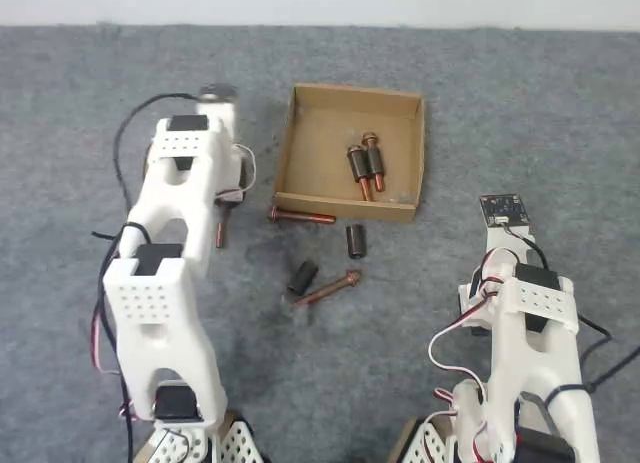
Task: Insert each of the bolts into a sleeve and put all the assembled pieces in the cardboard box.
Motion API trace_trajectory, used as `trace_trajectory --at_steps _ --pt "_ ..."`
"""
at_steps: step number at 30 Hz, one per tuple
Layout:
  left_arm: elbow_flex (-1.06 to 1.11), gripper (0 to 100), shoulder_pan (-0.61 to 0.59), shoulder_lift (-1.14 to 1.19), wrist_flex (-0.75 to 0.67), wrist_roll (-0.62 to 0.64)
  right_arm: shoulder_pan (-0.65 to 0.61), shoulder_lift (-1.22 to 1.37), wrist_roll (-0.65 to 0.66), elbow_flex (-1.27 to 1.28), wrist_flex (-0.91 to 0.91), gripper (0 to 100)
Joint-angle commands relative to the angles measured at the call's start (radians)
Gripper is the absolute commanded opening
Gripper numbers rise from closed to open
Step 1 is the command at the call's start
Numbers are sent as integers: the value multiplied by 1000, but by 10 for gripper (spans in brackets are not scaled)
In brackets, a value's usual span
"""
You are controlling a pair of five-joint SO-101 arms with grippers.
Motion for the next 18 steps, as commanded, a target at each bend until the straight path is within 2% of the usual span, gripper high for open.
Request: trace_trajectory --at_steps 1,4,11,14,18 --pt "-44 10 -9 -25 6 89 16 -35 17 2 -16 7" --pt "35 10 -2 -101 -31 89 16 -35 17 2 -16 7" --pt "398 13 49 -373 -288 94 13 -35 17 2 -18 7" --pt "441 16 72 -396 -307 94 13 -35 17 2 -18 7" --pt "443 91 61 -396 -305 94 15 -35 17 2 -15 7"
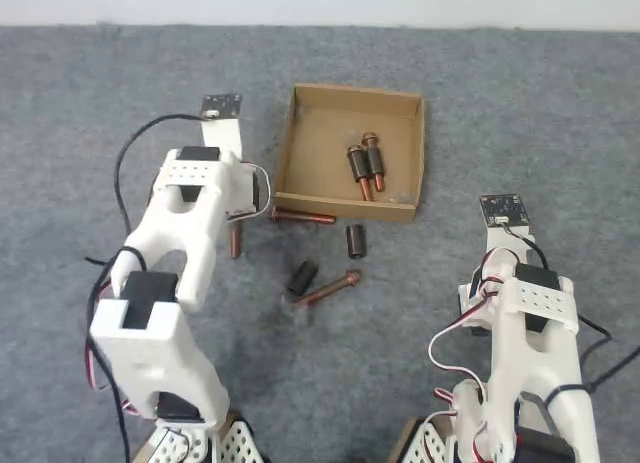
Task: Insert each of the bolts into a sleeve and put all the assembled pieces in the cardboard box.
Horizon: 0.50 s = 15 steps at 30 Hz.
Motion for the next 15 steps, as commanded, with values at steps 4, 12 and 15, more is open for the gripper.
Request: trace_trajectory --at_steps 4,12,15 --pt "-5 122 -5 -89 -2 17 16 -35 17 2 -13 7" --pt "-73 122 -8 31 2 17 16 -35 17 2 -10 7" --pt "-156 122 -8 97 72 17 16 -35 17 2 -10 7"
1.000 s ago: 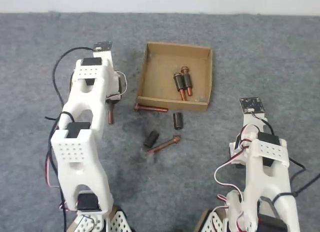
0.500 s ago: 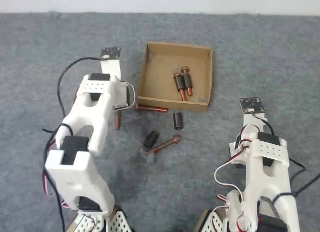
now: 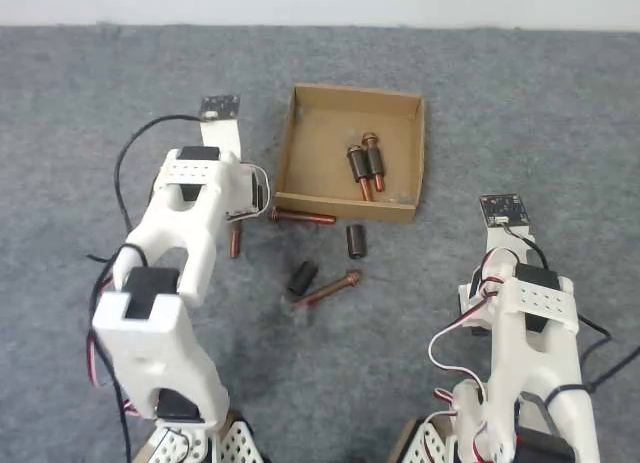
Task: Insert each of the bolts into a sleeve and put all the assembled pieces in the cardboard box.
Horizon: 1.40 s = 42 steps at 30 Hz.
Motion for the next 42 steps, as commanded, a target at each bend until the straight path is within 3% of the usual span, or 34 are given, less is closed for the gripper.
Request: trace_trajectory --at_steps 1,6,11,26,31,42 --pt "-147 122 -5 51 87 8 16 -35 17 2 -10 7" --pt "-197 115 -5 94 104 9 16 -35 17 2 -10 7" --pt "-203 5 3 97 100 3 16 -35 17 2 -10 7" --pt "-183 9 -57 81 71 0 15 -35 17 2 -25 7" --pt "-107 9 -147 15 -58 0 8 -35 8 2 -119 7" --pt "-24 9 -127 -40 -94 -2 -77 -35 17 0 -542 9"
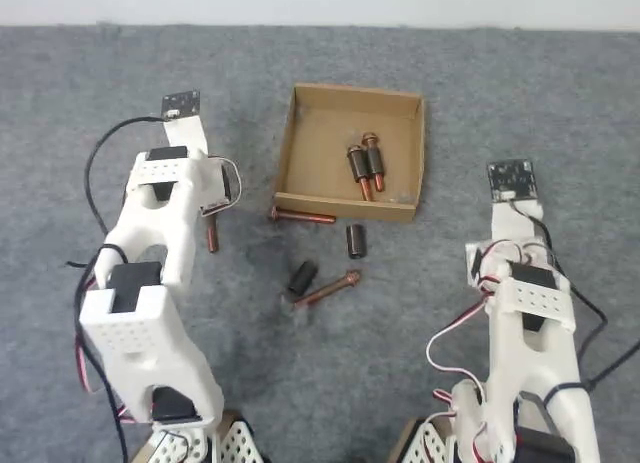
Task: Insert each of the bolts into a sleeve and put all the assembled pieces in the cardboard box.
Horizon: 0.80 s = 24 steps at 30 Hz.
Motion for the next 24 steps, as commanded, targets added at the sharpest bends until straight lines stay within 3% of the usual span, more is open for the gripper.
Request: trace_trajectory --at_steps 1,7,16,24 --pt "-4 9 -2 -72 -17 -9 -62 -35 17 0 -140 9" --pt "-4 9 3 -72 -17 -83 -143 -35 15 0 -317 9" --pt "-4 9 3 -72 -15 -91 -298 -10 9 0 -522 9" --pt "-4 9 3 -72 -15 -92 -394 205 8 0 -891 9"
